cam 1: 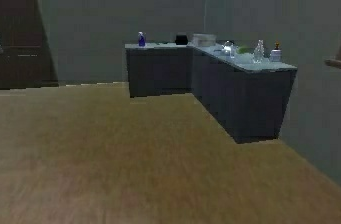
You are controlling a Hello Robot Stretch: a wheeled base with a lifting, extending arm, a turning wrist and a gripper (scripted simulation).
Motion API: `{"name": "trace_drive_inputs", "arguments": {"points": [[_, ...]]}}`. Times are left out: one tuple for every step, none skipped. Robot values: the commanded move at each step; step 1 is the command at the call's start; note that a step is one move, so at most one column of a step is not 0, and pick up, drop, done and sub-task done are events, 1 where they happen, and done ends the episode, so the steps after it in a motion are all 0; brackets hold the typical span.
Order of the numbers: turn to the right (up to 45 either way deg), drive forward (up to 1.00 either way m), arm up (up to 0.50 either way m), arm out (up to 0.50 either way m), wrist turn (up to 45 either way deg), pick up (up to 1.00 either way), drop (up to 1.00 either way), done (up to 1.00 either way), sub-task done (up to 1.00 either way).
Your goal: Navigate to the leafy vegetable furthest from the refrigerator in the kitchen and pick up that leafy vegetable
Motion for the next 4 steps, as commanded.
{"name": "trace_drive_inputs", "arguments": {"points": [[3.0,0.0,0.0,0.0,0.0,0.0,0.0,0.0,0.0],[0.0,1.0,0.0,0.0,0.0,0.0,0.0,0.0,0.0],[0.0,1.0,0.0,0.0,0.0,0.0,0.0,0.0,0.0],[-3.0,0.0,0.0,0.0,0.0,0.0,0.0,0.0,0.0]]}}
